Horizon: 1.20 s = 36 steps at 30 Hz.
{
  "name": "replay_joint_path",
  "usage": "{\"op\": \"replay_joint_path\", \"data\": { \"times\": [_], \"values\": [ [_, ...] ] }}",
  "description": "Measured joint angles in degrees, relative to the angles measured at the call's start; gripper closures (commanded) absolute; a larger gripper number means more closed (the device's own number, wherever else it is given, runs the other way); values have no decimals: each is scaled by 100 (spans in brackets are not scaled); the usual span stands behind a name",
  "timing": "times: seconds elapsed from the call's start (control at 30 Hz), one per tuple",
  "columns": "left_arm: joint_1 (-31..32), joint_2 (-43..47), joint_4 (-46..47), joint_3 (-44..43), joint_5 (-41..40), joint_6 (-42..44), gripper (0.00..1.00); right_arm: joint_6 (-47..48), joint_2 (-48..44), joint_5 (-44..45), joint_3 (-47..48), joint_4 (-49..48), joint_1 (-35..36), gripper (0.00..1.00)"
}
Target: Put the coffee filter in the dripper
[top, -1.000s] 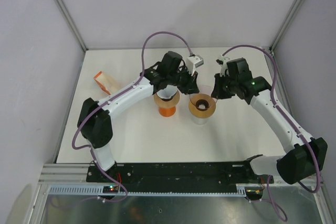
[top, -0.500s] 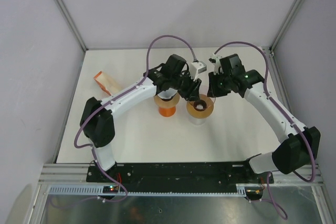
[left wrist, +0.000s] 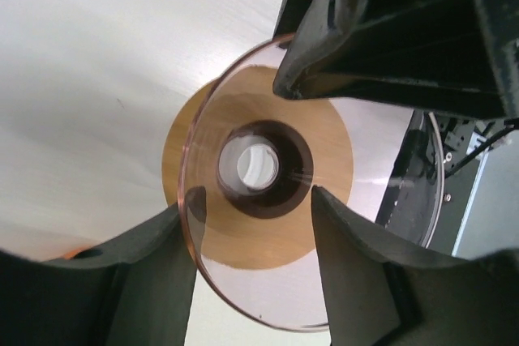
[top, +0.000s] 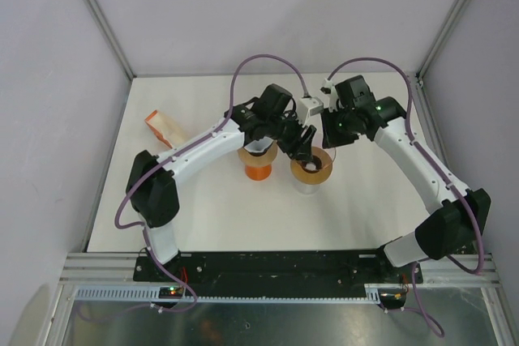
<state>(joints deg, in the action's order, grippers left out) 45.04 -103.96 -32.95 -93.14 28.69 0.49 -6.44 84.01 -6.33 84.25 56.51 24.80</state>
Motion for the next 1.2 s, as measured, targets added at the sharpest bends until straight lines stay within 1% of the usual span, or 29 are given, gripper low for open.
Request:
{"op": "replay_joint_path", "data": {
  "times": [0.23,0.43,0.73,0.87,1.0,1.1,1.13,1.2],
  "values": [
    [0,0,-74,-247,-4,4,38,11,-13,74,256,155,13,65],
    [0,0,-101,-382,-76,114,29,26,-186,94,315,245,11,62],
    [-66,2,-199,-675,-356,214,26,46,-365,70,439,236,-79,60],
    [-208,61,-310,-879,-417,260,22,50,-411,94,450,232,-94,57],
    [-466,468,-424,-931,-468,363,16,63,-695,96,450,190,-127,51],
    [-822,1064,-490,-922,-568,492,10,116,-1139,57,448,120,-243,47],
    [-962,1309,-487,-901,-634,564,8,144,-1298,26,444,83,-293,44],
    [-1246,1853,-481,-780,-837,715,7,203,-1620,-66,376,-50,-407,34]
  ]
}}
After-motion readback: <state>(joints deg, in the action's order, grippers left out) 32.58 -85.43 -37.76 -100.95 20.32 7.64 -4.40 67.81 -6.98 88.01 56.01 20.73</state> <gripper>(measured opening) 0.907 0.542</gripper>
